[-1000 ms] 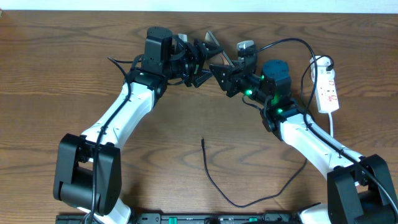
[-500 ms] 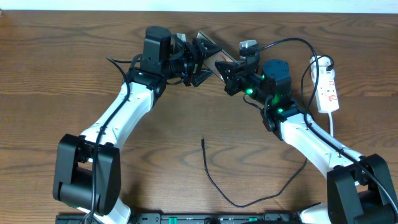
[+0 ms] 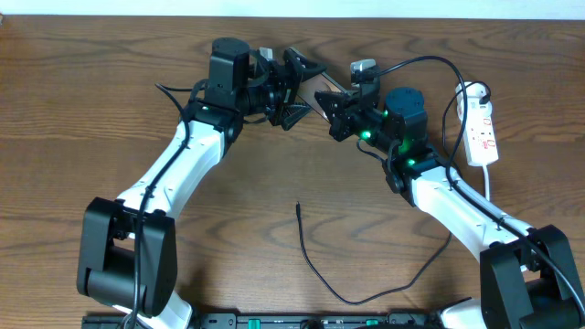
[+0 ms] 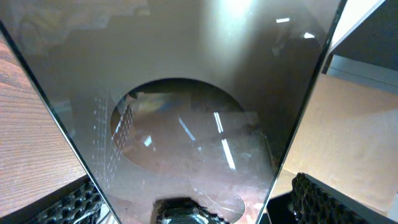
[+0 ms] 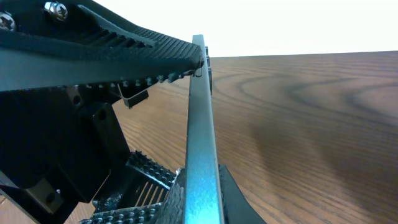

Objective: Plug charger to phone and switch on socket

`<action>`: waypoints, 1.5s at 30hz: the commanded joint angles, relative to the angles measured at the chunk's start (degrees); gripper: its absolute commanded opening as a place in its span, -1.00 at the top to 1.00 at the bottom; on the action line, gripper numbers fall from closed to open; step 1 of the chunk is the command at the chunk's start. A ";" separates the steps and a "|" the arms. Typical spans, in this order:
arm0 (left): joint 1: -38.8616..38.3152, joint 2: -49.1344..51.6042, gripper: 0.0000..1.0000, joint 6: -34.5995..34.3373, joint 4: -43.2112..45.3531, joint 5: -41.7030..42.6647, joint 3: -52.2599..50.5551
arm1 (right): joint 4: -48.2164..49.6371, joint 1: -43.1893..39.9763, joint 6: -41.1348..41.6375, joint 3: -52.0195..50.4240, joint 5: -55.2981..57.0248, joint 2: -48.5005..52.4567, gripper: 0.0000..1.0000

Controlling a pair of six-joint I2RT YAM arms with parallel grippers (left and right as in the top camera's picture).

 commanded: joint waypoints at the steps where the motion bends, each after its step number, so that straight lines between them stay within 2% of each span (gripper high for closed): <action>1: 1.14 -1.68 -0.91 0.79 1.53 3.91 1.38 | 0.50 0.48 0.52 1.11 -0.74 -0.20 0.98; 13: 8.74 -1.68 -0.91 -0.15 14.67 21.35 1.38 | 3.74 -3.26 8.85 1.11 2.10 -0.20 0.98; 20: 13.97 -1.66 -0.91 -1.27 15.21 27.89 1.38 | 3.96 -6.38 21.88 1.11 5.81 -0.20 0.98; 33: 17.55 -1.60 -0.92 12.48 15.41 26.91 1.38 | 13.35 -6.01 60.26 1.11 5.03 -0.20 0.97; 39: 17.55 -1.57 -0.92 13.68 15.67 26.23 1.38 | 16.81 -2.51 68.83 1.11 4.76 -0.20 0.97; 45: 17.55 -1.55 -0.92 13.66 18.23 26.23 1.38 | 17.05 2.05 70.95 1.11 4.83 -0.20 0.98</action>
